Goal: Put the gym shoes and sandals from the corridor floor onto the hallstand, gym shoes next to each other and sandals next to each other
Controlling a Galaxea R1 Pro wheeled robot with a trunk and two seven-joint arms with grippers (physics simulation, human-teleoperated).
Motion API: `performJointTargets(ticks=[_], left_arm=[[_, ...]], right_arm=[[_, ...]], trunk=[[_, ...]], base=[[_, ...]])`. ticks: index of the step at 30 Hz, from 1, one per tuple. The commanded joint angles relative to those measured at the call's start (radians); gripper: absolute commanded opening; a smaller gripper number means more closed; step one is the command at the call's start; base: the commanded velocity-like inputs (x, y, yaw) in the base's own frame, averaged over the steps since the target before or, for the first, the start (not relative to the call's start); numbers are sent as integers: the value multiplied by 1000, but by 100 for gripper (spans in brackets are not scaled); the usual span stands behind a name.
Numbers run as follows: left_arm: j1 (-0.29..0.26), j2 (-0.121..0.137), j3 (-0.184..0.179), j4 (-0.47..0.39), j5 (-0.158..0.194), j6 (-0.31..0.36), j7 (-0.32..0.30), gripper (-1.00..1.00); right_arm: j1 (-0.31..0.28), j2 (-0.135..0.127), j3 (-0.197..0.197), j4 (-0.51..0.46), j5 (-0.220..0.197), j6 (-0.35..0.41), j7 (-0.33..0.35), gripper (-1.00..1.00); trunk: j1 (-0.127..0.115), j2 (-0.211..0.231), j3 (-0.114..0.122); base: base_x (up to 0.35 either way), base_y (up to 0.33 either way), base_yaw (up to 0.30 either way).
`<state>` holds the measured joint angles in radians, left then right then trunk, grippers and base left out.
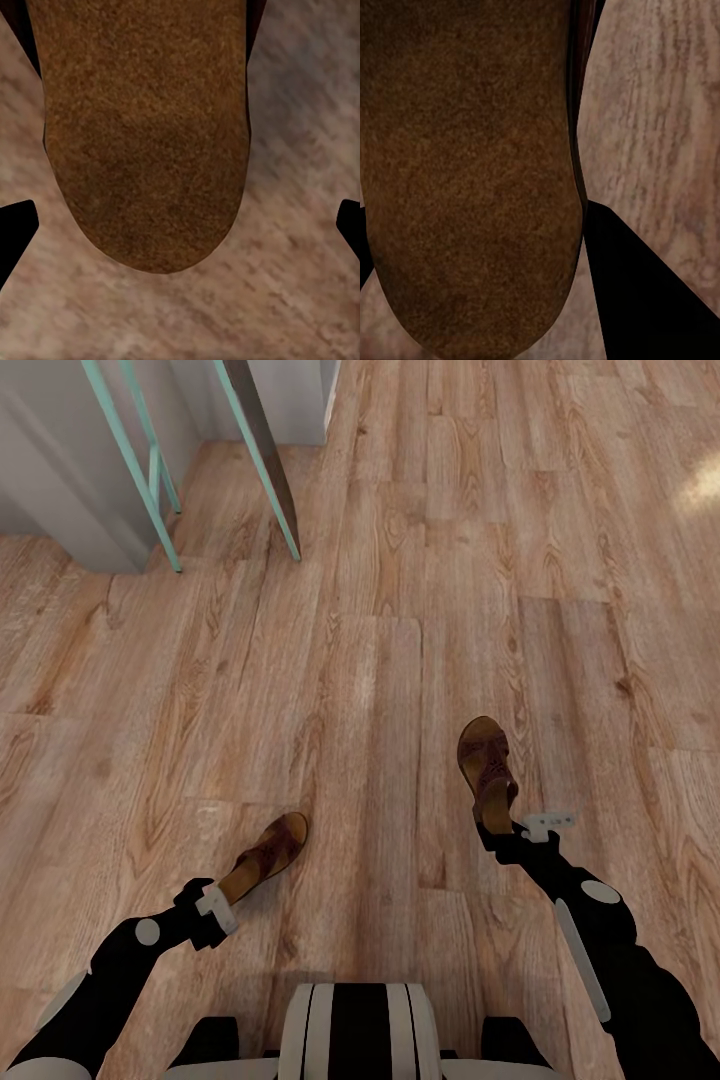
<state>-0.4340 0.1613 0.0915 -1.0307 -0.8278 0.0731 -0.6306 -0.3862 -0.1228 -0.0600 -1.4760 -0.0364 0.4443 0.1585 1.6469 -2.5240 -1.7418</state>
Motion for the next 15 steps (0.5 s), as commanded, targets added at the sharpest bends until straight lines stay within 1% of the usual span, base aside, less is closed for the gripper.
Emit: performJointTargets(ticks=[1,3,10,15], left_arm=[[0,0,1,-2,-2,5,-6,100],[0,0,1,-2,-2,5,-6,100],[0,-1,0,-2,-2,5,-6,100],[0,-1,-1,-2,-2,5,-6,100]], right_arm=[[0,0,-1,-1,-7,7,3,-100],[0,0,-1,-1,-7,7,3,-100],[0,0,-1,-1,-7,7,3,-100],[0,0,-1,-1,-7,7,3,-100]], trunk=[[0,0,-1],[0,0,-1],[0,0,-1],[0,0,-1]], base=[[0,0,0],[14,0,0],[85,0,0],[21,0,0]])
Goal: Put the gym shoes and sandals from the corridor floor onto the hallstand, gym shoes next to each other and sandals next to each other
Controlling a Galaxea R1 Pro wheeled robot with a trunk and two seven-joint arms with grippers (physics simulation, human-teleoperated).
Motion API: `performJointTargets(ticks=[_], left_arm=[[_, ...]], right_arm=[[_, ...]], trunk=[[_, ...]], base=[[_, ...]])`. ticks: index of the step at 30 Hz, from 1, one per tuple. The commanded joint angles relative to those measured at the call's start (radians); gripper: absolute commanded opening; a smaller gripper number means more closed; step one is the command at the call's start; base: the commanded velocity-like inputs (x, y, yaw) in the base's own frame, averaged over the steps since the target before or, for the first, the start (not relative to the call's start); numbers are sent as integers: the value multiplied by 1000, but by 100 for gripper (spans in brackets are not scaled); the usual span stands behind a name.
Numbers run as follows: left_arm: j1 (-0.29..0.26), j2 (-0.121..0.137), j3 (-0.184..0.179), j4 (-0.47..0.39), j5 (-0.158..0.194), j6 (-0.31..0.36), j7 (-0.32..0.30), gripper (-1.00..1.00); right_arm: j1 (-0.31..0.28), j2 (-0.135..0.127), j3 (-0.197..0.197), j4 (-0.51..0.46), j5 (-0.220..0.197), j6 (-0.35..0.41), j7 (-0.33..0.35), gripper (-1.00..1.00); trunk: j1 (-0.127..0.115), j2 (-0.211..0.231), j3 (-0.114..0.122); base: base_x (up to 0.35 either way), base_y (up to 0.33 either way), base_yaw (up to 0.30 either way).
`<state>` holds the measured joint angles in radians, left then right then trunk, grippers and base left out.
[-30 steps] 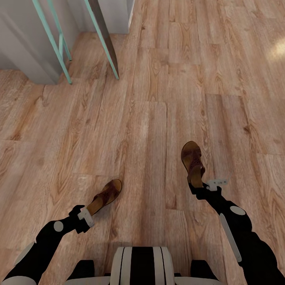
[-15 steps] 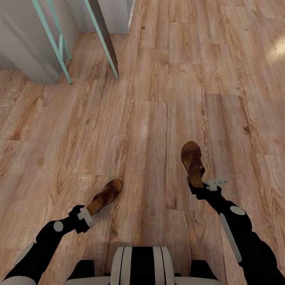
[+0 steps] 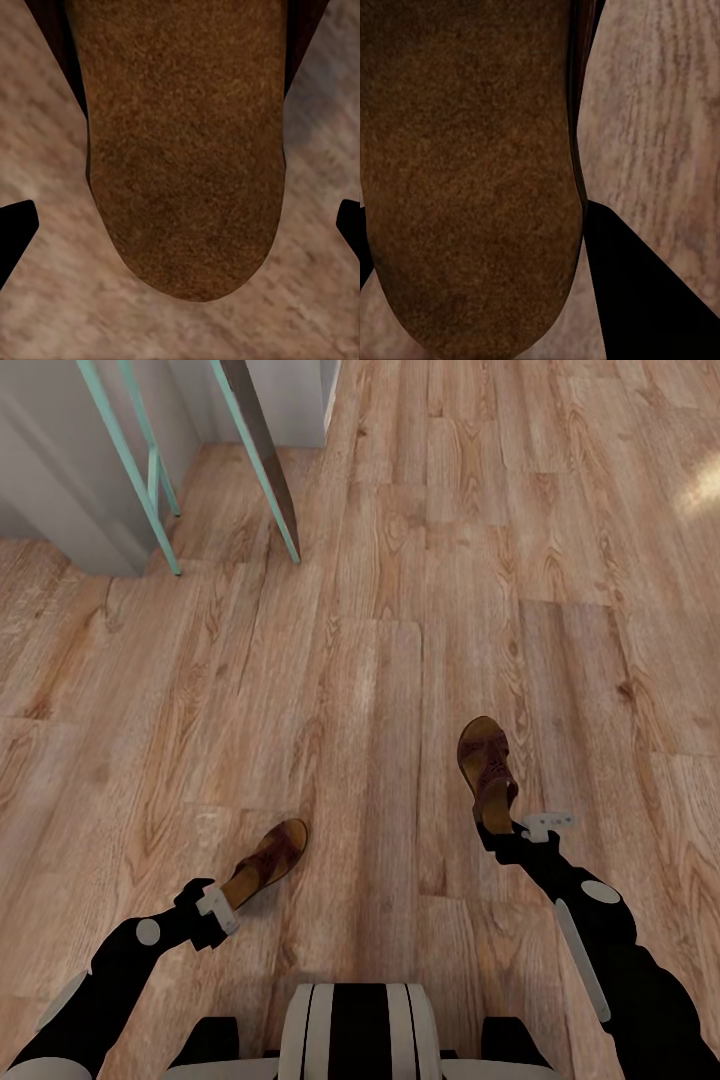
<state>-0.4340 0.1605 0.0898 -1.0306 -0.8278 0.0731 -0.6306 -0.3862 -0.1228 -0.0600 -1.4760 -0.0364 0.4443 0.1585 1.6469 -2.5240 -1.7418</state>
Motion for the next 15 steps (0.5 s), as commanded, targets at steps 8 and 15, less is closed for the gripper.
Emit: performJointTargets(ticks=[8,15], left_arm=[[0,-1,0,-2,-2,5,-6,100],[0,-1,-1,-2,-2,5,-6,100]], right_arm=[[0,0,-1,-1,-7,7,3,-100],[0,0,-1,-1,-7,7,3,-100]], trunk=[[0,0,-1],[0,0,-1]], base=[[3,0,0],[16,0,0]])
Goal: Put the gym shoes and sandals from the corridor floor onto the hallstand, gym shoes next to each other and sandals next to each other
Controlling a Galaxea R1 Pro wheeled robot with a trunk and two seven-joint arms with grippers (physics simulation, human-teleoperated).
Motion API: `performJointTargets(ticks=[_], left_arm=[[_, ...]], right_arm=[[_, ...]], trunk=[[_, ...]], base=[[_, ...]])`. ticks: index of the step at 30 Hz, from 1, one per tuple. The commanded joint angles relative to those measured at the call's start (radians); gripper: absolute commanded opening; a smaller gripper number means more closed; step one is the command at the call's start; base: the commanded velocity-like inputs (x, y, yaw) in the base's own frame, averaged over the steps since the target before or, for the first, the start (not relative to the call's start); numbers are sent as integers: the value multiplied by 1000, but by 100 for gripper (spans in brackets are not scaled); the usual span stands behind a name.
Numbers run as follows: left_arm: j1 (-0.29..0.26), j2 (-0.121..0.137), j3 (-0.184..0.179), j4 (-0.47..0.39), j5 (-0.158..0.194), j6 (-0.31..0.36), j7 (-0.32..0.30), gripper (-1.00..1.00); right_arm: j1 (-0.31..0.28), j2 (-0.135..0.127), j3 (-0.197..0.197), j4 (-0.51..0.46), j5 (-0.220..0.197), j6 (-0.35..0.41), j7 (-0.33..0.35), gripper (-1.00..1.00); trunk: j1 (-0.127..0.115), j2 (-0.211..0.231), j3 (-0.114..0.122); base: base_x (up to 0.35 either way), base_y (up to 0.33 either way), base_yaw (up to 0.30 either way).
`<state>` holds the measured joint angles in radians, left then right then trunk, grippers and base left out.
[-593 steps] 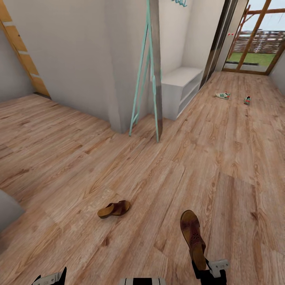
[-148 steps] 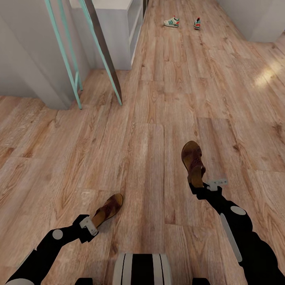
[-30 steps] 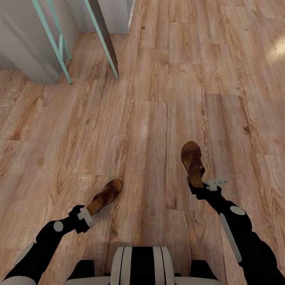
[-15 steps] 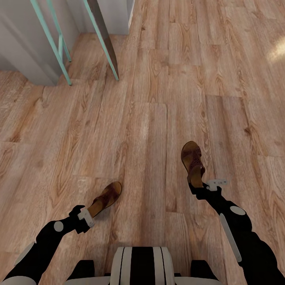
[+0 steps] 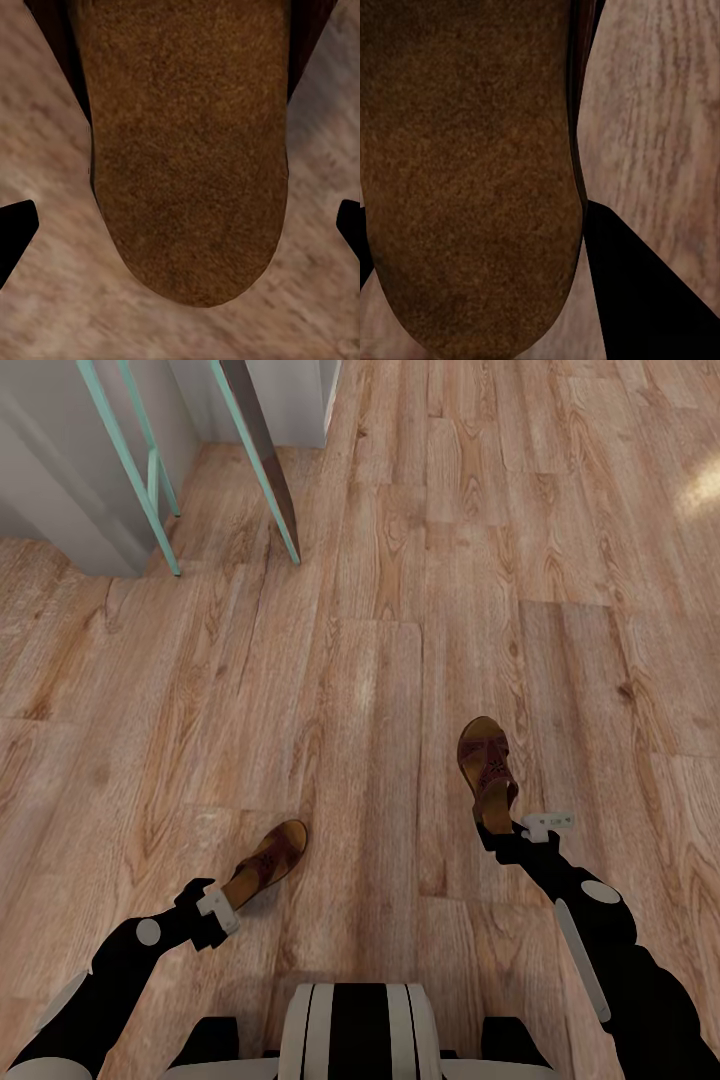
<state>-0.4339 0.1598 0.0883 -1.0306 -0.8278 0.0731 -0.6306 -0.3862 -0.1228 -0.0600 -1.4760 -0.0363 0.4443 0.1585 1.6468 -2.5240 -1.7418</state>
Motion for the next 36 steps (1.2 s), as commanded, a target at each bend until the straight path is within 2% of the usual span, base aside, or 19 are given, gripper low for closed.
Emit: performJointTargets(ticks=[1,26,32,36], left_arm=[[0,0,1,-2,-2,5,-6,100],[0,0,1,1,-2,5,-6,100],[0,0,2,4,-2,5,-6,100],[0,0,3,5,-2,5,-6,100]], right_arm=[[0,0,-1,-1,-7,7,3,-100],[0,0,-1,0,-7,7,3,-100],[0,0,-1,0,-7,7,3,-100],[0,0,-1,0,-7,7,3,-100]], trunk=[[0,0,-1],[0,0,-1],[3,-2,-24],[3,-2,-24]], base=[[111,0,0],[29,0,0],[0,0,0],[0,0,0]])
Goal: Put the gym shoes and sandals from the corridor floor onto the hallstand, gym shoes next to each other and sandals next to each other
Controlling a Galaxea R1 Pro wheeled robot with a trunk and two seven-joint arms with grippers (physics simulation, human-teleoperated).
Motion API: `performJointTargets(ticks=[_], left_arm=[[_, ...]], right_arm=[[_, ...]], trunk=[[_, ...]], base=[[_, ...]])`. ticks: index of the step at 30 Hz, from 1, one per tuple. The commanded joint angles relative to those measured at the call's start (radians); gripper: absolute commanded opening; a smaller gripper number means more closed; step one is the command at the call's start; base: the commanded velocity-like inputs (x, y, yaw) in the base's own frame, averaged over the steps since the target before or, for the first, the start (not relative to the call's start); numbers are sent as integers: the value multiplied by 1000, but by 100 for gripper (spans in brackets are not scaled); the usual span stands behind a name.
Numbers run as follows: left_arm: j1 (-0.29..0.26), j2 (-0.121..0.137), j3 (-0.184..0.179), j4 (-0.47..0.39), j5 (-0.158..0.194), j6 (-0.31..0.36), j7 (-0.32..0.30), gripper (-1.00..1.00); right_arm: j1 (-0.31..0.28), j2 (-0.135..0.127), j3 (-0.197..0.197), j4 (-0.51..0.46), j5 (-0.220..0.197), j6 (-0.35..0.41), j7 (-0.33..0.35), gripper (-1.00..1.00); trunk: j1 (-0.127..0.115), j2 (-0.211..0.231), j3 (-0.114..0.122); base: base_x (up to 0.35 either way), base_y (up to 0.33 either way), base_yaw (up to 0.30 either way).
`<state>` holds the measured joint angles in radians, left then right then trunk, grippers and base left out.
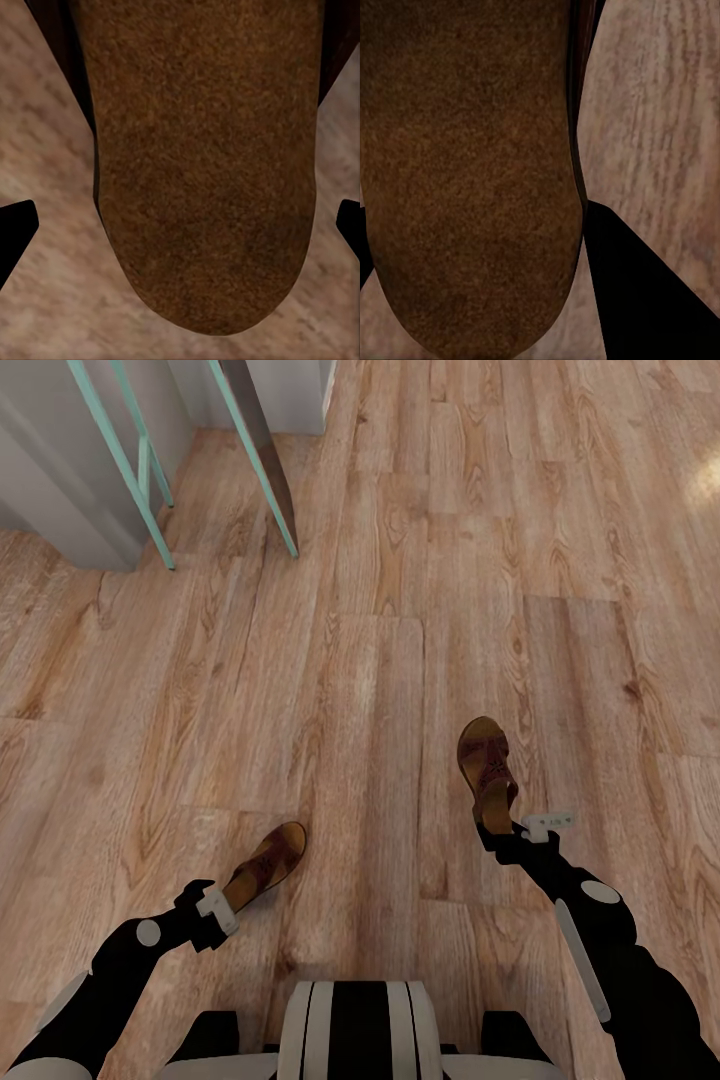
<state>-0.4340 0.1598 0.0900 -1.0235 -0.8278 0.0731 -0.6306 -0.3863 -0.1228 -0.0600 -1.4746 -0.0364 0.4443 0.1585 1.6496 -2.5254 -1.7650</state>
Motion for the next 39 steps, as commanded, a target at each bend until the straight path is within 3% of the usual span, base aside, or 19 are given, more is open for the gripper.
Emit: performJointTargets(ticks=[1,24,25,39], left_arm=[[0,0,1,-2,-2,5,-6,100],[0,0,1,-1,-1,4,-6,100],[0,0,3,-1,-2,4,-6,-100],[0,0,3,-2,1,4,-6,-100]], right_arm=[[0,0,-1,-1,-7,7,3,-100],[0,0,-1,-2,-7,7,3,-100],[0,0,-1,-2,-7,7,3,-100],[0,0,-1,-3,-7,7,3,-100]], trunk=[[0,0,-1],[0,0,-3],[0,0,-4],[0,0,-9]], base=[[0,0,0],[0,0,0],[0,0,0],[0,0,0]])
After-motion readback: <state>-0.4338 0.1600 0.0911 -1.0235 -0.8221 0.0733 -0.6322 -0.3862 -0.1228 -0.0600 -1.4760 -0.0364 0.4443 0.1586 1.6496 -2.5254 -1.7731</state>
